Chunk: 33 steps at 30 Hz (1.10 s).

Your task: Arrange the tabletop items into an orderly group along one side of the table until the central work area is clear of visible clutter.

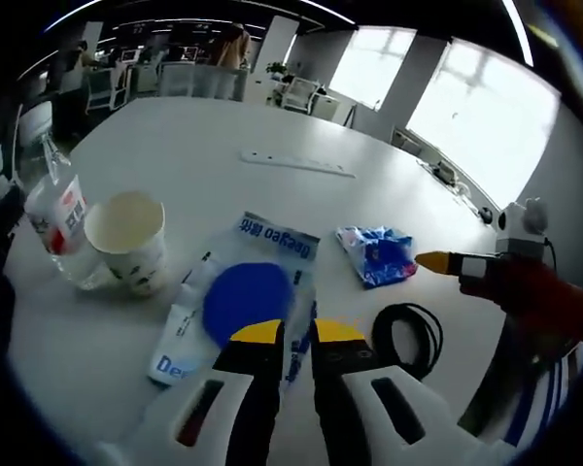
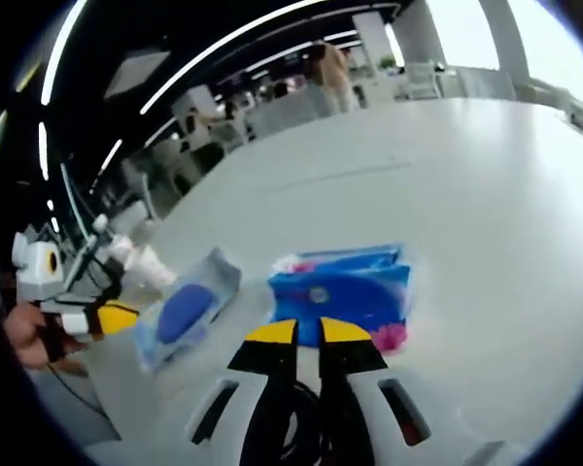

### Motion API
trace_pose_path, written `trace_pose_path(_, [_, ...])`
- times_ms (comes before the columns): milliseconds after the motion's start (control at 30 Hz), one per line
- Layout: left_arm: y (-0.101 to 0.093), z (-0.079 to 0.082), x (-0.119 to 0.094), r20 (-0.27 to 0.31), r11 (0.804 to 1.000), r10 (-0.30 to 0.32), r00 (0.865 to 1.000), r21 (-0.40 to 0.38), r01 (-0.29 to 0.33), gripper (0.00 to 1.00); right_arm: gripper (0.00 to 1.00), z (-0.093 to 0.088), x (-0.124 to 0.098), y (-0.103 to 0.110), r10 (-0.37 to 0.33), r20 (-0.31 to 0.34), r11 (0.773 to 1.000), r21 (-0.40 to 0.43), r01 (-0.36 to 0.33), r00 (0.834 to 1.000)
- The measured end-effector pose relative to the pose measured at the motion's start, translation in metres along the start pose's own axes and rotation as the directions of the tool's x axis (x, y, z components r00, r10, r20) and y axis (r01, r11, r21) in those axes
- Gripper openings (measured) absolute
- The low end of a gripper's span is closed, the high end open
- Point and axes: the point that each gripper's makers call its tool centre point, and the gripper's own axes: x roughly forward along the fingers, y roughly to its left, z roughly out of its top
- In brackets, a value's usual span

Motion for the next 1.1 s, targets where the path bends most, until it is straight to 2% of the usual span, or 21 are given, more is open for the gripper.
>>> trace_pose_path(167, [0.002, -0.014, -0.011, -0.009, 0.999, 0.014, 1.000, 0.029, -0.013, 0.08, 0.04, -0.007, 0.001, 0.017, 0.026, -0.011, 1.000, 0.000, -0.026, 1.000])
trace_pose_path(267, [0.006, -0.021, -0.018, -0.006, 1.000, 0.017, 1.000, 0.013, -0.017, 0.09, 0.04, -0.012, 0.001, 0.030, 0.049, -0.023, 0.998, -0.042, -0.050, 0.999])
trace_pose_path(400, [0.008, -0.033, -0.029, -0.003, 1.000, 0.026, 1.000, 0.007, -0.026, 0.09, 0.04, -0.029, 0.001, 0.051, 0.092, -0.065, 0.991, -0.095, -0.098, 0.994])
trace_pose_path(600, [0.020, -0.054, -0.044, 0.007, 0.998, 0.055, 0.998, -0.041, -0.054, 0.09, 0.05, -0.050, 0.002, 0.069, 0.134, -0.108, 0.979, -0.138, -0.149, 0.985])
trace_pose_path(800, [0.029, -0.075, -0.052, -0.012, 0.991, 0.080, 0.997, -0.107, -0.080, 0.09, 0.06, -0.066, 0.005, 0.074, 0.159, -0.148, 0.968, -0.173, -0.184, 0.976])
trace_pose_path(1100, [0.033, -0.081, -0.050, -0.008, 0.982, 0.096, 0.995, -0.160, -0.096, 0.09, 0.06, -0.068, 0.007, 0.076, 0.168, -0.167, 0.963, -0.183, -0.198, 0.971])
